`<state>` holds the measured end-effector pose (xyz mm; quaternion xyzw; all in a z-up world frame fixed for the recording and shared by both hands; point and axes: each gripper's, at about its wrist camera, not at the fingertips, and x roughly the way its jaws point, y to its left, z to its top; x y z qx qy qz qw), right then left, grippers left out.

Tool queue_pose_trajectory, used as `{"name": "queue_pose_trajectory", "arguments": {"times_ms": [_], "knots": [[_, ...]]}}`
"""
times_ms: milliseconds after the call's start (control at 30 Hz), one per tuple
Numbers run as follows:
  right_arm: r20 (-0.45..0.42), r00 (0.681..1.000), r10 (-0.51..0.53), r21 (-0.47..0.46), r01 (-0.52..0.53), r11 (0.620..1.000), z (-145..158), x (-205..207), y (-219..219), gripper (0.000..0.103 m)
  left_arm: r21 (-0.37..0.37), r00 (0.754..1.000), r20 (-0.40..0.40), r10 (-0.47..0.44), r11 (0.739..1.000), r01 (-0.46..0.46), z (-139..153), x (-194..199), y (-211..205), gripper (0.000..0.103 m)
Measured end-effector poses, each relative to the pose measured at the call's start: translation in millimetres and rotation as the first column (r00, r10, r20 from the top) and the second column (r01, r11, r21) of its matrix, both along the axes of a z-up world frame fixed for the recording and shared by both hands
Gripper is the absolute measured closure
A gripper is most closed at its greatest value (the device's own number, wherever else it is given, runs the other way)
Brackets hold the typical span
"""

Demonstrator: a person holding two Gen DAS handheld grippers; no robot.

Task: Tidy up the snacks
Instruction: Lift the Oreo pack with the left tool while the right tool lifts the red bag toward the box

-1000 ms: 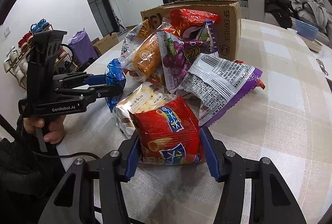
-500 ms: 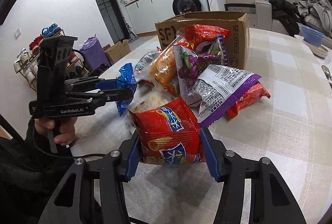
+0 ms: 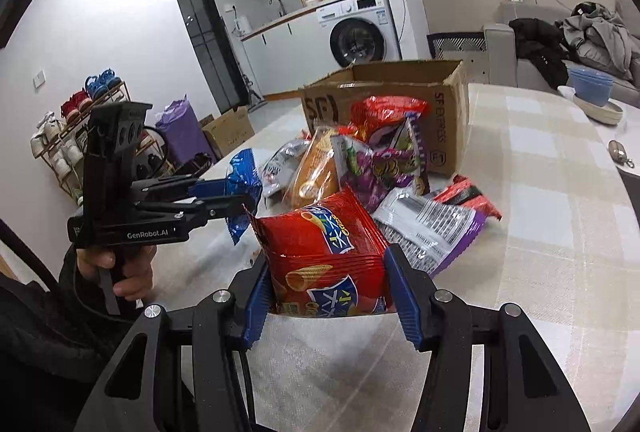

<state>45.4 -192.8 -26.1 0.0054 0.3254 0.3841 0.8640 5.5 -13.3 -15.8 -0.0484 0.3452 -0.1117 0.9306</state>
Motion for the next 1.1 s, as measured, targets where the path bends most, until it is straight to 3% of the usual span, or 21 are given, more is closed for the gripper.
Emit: {"name": "queue_pose_trajectory", "arguments": {"times_ms": [467,1100], "knots": [[0.100,0.990,-0.102,0.089,0.093,0.992,25.7,11.7,-11.1,0.048,-0.010,0.995,0.074,0.072,0.997,-0.071,33.1,-2.3,16.0,0.061],[0.170,0.970,-0.171,0.161,0.144,0.976,66.9,47.1,-11.9,0.048,0.015,0.977,0.165,0.138,0.990,-0.143,82.0,30.7,25.3,0.061]]}}
